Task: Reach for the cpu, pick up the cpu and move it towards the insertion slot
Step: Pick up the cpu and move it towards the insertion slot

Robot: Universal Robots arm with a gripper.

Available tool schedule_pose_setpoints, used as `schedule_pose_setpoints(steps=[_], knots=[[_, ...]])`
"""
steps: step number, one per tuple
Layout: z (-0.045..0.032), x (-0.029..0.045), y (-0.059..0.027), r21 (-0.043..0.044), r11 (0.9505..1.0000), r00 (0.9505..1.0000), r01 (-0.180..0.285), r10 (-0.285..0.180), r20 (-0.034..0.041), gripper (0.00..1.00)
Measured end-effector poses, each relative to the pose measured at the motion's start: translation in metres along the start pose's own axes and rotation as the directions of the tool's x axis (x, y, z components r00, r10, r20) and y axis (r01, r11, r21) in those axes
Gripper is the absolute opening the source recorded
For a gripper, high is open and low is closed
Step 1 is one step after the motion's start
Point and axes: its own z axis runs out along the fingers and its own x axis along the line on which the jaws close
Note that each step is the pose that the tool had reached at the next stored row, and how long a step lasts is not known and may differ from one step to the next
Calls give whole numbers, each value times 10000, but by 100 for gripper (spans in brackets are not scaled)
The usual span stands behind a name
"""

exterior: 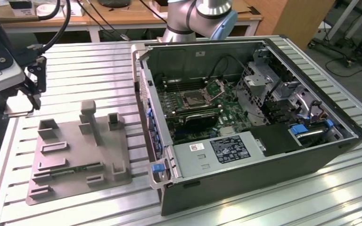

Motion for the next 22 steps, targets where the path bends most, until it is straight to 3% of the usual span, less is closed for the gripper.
schedule_pose_setpoints(steps=[22], knots=[[-79,-1,6,-40,10000,10000,0,0,0,55]])
